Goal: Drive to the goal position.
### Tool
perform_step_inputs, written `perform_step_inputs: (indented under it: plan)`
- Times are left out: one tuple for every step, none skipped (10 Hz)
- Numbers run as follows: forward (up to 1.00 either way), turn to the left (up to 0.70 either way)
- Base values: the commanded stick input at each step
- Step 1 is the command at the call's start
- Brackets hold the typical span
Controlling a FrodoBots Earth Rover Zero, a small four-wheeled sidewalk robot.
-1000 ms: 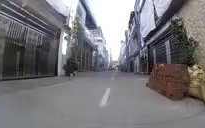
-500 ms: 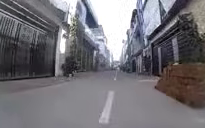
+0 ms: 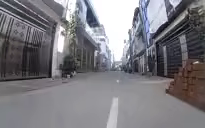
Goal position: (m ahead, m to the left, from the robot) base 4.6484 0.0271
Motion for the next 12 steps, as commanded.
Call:
perform_step_inputs:
  plan:
    - [1.0, 0.0]
    - [1.0, 0.0]
    - [1.0, 0.0]
    - [1.0, -0.24]
    - [1.0, -0.27]
    - [1.0, -0.27]
    - [1.0, -0.27]
    - [1.0, -0.27]
    - [1.0, -0.27]
    - [1.0, -0.27]
    - [1.0, -0.27]
    - [1.0, -0.27]
